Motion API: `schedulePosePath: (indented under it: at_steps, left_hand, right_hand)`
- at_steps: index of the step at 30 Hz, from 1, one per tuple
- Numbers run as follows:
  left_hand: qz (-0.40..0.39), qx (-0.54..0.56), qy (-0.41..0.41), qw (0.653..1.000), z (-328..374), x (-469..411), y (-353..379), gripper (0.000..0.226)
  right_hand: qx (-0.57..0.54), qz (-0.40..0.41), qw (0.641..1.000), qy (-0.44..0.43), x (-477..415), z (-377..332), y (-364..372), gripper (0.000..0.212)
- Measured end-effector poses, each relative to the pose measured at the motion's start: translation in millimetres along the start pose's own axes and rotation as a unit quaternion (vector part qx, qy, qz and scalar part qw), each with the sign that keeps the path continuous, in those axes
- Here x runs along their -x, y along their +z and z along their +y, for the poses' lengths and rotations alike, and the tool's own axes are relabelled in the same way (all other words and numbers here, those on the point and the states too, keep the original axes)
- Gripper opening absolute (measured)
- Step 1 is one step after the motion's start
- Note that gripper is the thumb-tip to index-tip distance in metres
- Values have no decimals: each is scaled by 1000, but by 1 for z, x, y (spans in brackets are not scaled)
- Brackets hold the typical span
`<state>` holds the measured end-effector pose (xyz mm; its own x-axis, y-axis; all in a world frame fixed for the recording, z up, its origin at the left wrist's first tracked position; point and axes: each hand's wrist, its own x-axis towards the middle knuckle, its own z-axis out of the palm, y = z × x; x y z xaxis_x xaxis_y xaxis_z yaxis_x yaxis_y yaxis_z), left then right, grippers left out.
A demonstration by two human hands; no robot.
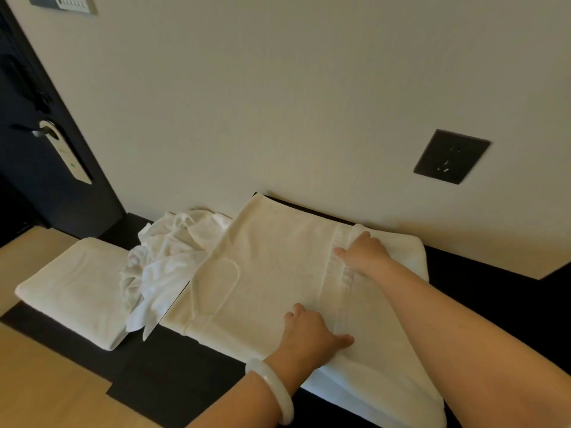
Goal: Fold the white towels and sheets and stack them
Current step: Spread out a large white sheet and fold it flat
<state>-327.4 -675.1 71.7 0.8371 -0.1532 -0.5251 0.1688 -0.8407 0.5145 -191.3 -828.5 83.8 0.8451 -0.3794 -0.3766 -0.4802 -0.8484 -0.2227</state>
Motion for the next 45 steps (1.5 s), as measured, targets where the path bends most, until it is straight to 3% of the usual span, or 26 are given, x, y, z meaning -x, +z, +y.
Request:
schedulePosePath:
  at_steps: [5,9,14,16,19,21,24,27,29,33,35,39,40,43,45]
  left_hand:
    - [2,-92,12,996,8,-1,-1,66]
    - [-8,-117,20,993,13,-2,0,64]
    - [19,-102,15,994,11,6,9,51]
    - [4,-64,20,998,10,8,4,41]
    - [-59,94,28,993,6,13,-3,17]
    - [-54,162,41,984,1,17,-8,20]
    - [8,160,68,985,-13,16,-15,27]
    - [4,145,72,987,-21,16,-16,26]
    - [4,142,72,987,-20,17,-12,24]
    - [21,184,75,980,-17,20,-4,20]
    - [4,232,94,968,-15,21,-4,30]
    - [-2,289,145,946,-14,21,-5,51]
    - [4,291,143,946,-15,18,-5,53]
    - [17,252,144,957,-19,14,-5,55]
    - [27,204,165,964,-18,15,-3,60]
  right_hand:
    - [16,11,999,46,-1,-8,2,56]
    - [44,5,999,8,0,-9,-5,40]
    - [24,9,999,30,5,-9,-2,46]
    - [43,19,998,50,7,-12,6,53]
    - [54,38,996,52,4,-16,2,52]
    - [29,76,996,39,0,-17,-6,53]
    - [-44,116,992,2,-2,-22,-2,51]
    - [28,46,999,-3,6,-30,20,76]
    - [87,48,995,1,9,-36,26,84]
    - [76,77,994,-5,8,-41,23,56]
    - [46,95,994,-5,5,-33,15,49]
    - [-26,225,974,6,2,-18,-5,43]
    - [-41,217,975,-10,3,-20,-6,45]
    - [-21,89,994,-64,4,-25,4,54]
    - [-11,152,985,-85,10,-18,6,51]
